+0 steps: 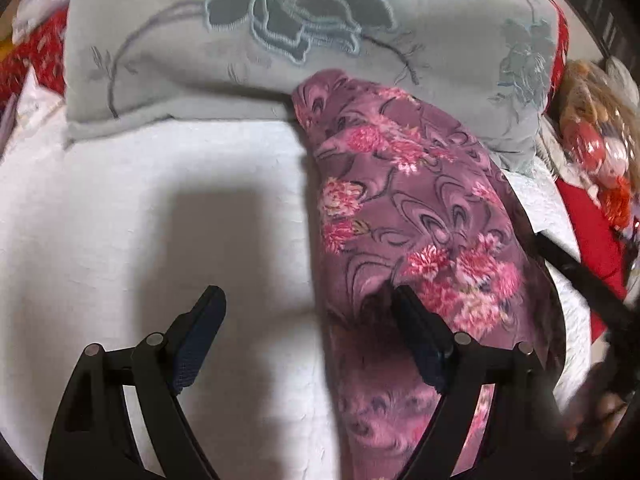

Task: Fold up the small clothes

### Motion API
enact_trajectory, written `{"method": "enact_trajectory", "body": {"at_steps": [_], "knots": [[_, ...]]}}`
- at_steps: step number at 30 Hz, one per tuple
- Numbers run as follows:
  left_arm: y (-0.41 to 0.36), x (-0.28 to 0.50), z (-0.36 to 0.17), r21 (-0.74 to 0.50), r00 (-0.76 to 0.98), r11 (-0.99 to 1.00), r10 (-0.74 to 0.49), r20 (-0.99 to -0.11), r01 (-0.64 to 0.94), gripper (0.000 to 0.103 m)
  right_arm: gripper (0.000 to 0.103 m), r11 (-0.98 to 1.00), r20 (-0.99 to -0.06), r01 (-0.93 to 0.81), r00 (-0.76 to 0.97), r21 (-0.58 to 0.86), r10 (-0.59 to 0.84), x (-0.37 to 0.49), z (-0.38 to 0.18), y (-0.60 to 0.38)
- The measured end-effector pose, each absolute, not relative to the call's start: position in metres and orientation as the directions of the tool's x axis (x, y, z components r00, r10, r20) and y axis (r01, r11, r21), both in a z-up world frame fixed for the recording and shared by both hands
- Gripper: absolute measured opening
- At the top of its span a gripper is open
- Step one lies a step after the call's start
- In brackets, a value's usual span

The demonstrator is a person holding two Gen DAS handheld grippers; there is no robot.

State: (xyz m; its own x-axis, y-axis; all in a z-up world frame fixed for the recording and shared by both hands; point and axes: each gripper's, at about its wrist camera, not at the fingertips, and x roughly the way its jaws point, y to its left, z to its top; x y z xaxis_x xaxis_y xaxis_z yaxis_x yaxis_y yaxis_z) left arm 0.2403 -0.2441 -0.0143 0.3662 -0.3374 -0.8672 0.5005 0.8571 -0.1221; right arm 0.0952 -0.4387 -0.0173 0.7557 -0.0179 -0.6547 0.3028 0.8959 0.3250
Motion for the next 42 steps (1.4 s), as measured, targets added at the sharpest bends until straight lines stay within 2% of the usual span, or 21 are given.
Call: {"method": "enact_trajectory", "body": {"at_steps": [3, 5, 6, 11, 13, 14, 18, 21, 22, 23, 25, 29, 30, 31, 32, 35, 36, 38, 40, 41, 42], "knots": [[-0.248, 0.234, -0.013, -0.102, 0.366, 0.858, -0.318, -0.874, 0.503, 0.086, 0.02, 0.907, -0.668, 0.286, 0.744, 0.308, -0.008, 0.087, -0.022, -0.424], [-0.249, 0.223, -0.012, -0.094, 0.363, 0.861, -0.306, -0.88, 0.499, 0.086, 0.02, 0.914, -0.754, 0.303, 0.657, 0.27, 0.005, 0.091, -0.042, -0.426], [-0.247, 0.219, -0.012, -0.087, 0.363, 0.863, -0.298, -0.883, 0.498, 0.086, 0.019, 0.92, -0.762, 0.299, 0.647, 0.252, -0.002, 0.089, -0.045, -0.422], [-0.245, 0.213, -0.003, -0.054, 0.388, 0.865, -0.279, -0.878, 0.499, 0.086, 0.025, 0.908, -0.681, 0.285, 0.732, 0.306, 0.0, 0.059, -0.028, -0.422], [-0.239, 0.209, -0.002, -0.061, 0.387, 0.867, -0.281, -0.878, 0.494, 0.086, 0.033, 0.913, -0.738, 0.311, 0.674, 0.266, -0.014, 0.063, -0.042, -0.422], [-0.241, 0.205, -0.006, -0.051, 0.381, 0.868, -0.269, -0.885, 0.494, 0.086, 0.033, 0.92, -0.768, 0.313, 0.64, 0.237, -0.02, 0.07, -0.05, -0.423], [-0.251, 0.189, -0.018, 0.049, 0.41, 0.827, -0.225, -0.884, 0.56, 0.086, 0.033, 0.916, -0.756, 0.3, 0.655, 0.266, 0.005, 0.074, -0.033, -0.433], [-0.246, 0.206, -0.005, -0.038, 0.369, 0.843, -0.275, -0.888, 0.537, 0.086, 0.037, 0.858, -0.666, 0.348, 0.746, 0.377, -0.009, 0.082, -0.011, -0.463], [-0.244, 0.217, 0.0, -0.087, 0.355, 0.854, -0.303, -0.884, 0.512, 0.086, 0.045, 0.831, -0.655, 0.371, 0.755, 0.413, -0.012, 0.09, -0.009, -0.474], [-0.243, 0.228, 0.005, -0.118, 0.349, 0.864, -0.318, -0.881, 0.489, 0.086, 0.049, 0.805, -0.659, 0.39, 0.752, 0.447, 0.001, 0.101, -0.012, -0.485], [-0.249, 0.251, 0.013, -0.143, 0.344, 0.878, -0.323, -0.882, 0.458, 0.086, 0.049, 0.764, -0.681, 0.431, 0.732, 0.48, 0.014, 0.126, -0.023, -0.499], [-0.273, 0.283, 0.011, -0.118, 0.335, 0.882, -0.293, -0.895, 0.456, 0.086, 0.049, 0.739, -0.736, 0.476, 0.676, 0.476, 0.039, 0.167, -0.051, -0.508], [-0.28, 0.291, 0.006, -0.109, 0.322, 0.879, -0.282, -0.904, 0.463, 0.086, 0.048, 0.734, -0.747, 0.48, 0.663, 0.481, 0.057, 0.173, -0.055, -0.509], [-0.284, 0.295, 0.002, -0.107, 0.314, 0.88, -0.276, -0.908, 0.464, 0.086, 0.035, 0.738, -0.741, 0.47, 0.669, 0.484, 0.06, 0.177, -0.055, -0.509], [-0.287, 0.299, -0.001, -0.112, 0.307, 0.881, -0.276, -0.911, 0.46, 0.086, 0.004, 0.754, -0.713, 0.436, 0.698, 0.49, 0.06, 0.178, -0.05, -0.509], [-0.292, 0.311, -0.011, -0.167, 0.283, 0.873, -0.322, -0.904, 0.458, 0.086, 0.004, 0.741, -0.592, 0.394, 0.806, 0.544, 0.006, 0.157, -0.032, -0.52], [-0.296, 0.316, -0.019, -0.187, 0.266, 0.87, -0.334, -0.904, 0.456, 0.089, 0.004, 0.728, -0.607, 0.423, 0.795, 0.541, -0.01, 0.155, -0.036, -0.526], [-0.303, 0.323, -0.034, -0.196, 0.229, 0.873, -0.323, -0.918, 0.446, 0.095, 0.004, 0.71, -0.726, 0.496, 0.687, 0.499, 0.031, 0.165, -0.068, -0.535], [-0.3, 0.329, -0.038, -0.235, 0.194, 0.878, -0.339, -0.921, 0.418, 0.095, 0.006, 0.709, -0.721, 0.501, 0.693, 0.496, 0.014, 0.158, -0.067, -0.534], [-0.293, 0.33, -0.032, -0.258, 0.189, 0.877, -0.357, -0.915, 0.404, 0.095, 0.014, 0.717, -0.699, 0.496, 0.715, 0.489, -0.019, 0.15, -0.056, -0.531], [-0.286, 0.33, -0.027, -0.27, 0.197, 0.879, -0.368, -0.909, 0.394, 0.095, 0.014, 0.728, -0.679, 0.483, 0.733, 0.487, -0.033, 0.143, -0.047, -0.528]]}}
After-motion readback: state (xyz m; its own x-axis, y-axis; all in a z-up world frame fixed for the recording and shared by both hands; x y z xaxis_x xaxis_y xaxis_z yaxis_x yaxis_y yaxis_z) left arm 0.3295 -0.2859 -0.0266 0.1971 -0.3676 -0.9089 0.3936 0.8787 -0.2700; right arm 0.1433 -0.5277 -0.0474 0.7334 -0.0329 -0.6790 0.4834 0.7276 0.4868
